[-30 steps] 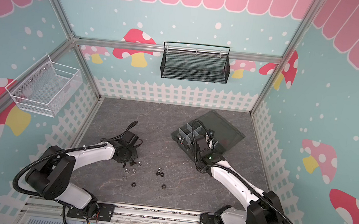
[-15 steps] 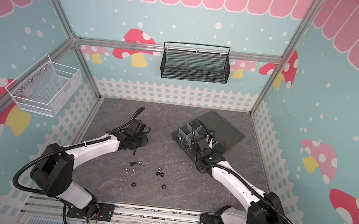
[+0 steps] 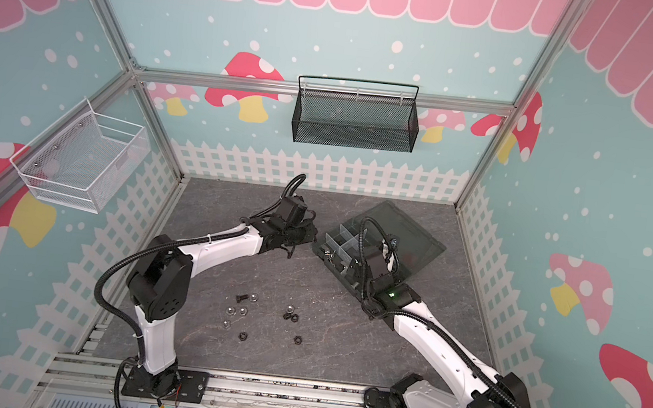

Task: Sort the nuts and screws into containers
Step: 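Lift the black bolt with the left gripper and carry it over the box, then lower the black bolt with the left gripper into a box compartment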

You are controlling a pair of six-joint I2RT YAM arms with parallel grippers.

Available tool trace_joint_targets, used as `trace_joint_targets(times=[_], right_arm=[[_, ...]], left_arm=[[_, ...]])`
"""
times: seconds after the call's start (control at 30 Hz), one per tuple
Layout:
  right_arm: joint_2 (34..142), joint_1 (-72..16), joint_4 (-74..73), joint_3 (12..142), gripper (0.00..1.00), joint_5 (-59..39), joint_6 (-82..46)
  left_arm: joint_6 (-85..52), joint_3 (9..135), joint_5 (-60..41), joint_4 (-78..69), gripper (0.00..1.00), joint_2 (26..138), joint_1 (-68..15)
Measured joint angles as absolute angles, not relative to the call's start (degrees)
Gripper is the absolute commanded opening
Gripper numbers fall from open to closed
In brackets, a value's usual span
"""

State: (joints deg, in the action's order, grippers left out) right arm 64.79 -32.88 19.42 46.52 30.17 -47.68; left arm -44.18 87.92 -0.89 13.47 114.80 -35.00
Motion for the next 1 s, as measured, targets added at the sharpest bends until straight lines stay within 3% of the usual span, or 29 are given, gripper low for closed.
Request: trace_joint_targets(times=[0.53,1.0], right_arm=[[64.4,-32.88,19.94,46.5,0.98,30.24,-47.64],[64.42,-32.88,20.03,46.5,0.98,30.2,-47.57]], left_arm=[[-44.73,106.96,-6.85,11.73,0.17,132.57,-35.14],[-44.69,109.01,-8.67,11.7,0.38,134.21,-35.24]])
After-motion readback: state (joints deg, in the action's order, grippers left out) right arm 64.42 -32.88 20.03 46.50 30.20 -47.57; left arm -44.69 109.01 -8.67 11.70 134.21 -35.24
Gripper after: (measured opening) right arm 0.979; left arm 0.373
